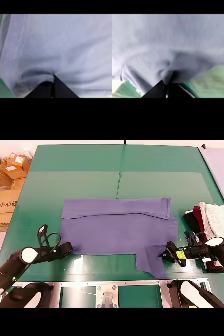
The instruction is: Fold the shirts.
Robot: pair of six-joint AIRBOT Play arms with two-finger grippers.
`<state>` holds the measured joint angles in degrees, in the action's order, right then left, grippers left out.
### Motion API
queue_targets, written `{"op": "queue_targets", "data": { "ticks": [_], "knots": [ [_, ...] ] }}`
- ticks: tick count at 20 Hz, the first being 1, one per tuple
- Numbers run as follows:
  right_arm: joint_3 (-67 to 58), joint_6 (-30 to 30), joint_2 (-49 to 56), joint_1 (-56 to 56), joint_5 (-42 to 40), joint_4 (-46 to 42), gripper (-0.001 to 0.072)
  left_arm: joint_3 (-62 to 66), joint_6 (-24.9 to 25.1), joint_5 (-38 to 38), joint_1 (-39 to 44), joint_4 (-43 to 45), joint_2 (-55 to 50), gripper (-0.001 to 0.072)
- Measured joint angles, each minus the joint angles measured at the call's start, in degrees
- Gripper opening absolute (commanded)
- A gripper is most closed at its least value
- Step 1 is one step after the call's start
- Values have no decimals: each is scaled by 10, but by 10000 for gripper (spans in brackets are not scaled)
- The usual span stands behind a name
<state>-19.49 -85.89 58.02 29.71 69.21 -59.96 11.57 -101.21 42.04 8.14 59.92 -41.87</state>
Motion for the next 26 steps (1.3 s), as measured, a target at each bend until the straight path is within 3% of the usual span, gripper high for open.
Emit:
{"op": "queue_targets", "data": {
  "ticks": [7,11,19,26],
  "knots": [
    [-35,-27,-29,1,59,-69,12,100,9,144,1,85,0,25],
    [-57,-37,-68,1,91,-58,13,141,17,192,1,115,0,25],
    [-206,-24,-56,-16,94,56,13,253,47,177,1,130,-71,25],
    [-364,-16,149,-99,-1,95,13,451,86,125,1,132,-310,26]
  ]
}}
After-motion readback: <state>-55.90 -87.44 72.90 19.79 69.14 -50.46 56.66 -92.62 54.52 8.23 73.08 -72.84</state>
